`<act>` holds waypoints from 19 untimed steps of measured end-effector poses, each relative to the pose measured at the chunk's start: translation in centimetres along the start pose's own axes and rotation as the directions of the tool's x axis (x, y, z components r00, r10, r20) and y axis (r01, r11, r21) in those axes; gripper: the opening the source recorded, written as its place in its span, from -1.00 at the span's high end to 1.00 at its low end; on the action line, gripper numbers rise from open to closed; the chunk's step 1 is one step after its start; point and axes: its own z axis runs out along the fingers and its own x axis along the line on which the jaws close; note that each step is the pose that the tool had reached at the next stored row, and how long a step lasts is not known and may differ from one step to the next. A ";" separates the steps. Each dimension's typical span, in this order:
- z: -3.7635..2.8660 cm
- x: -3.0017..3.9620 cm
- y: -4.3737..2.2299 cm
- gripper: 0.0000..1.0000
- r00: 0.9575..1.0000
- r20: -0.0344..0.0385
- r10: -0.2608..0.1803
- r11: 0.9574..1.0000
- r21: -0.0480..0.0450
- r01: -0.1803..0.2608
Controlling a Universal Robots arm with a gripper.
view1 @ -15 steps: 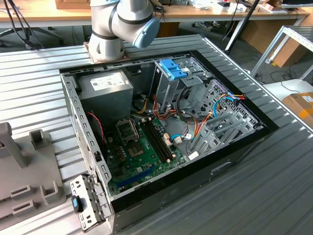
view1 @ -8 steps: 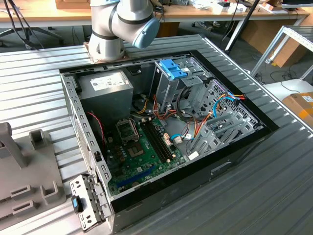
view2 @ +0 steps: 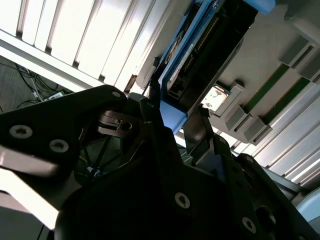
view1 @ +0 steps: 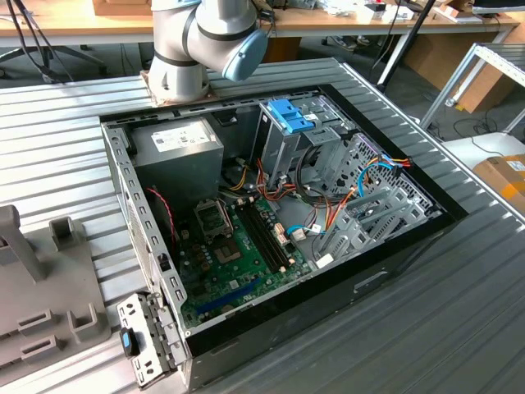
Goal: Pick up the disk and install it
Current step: 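Pick up the disk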
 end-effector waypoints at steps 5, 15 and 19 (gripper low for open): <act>0.00 0.00 0.00 0.25 1.000 0.000 0.000 1.000 0.000 0.000; 0.03 -0.04 0.00 0.27 1.000 0.000 0.000 1.000 0.000 0.000; 0.02 -0.07 0.00 0.27 1.000 0.001 0.000 1.000 0.000 0.000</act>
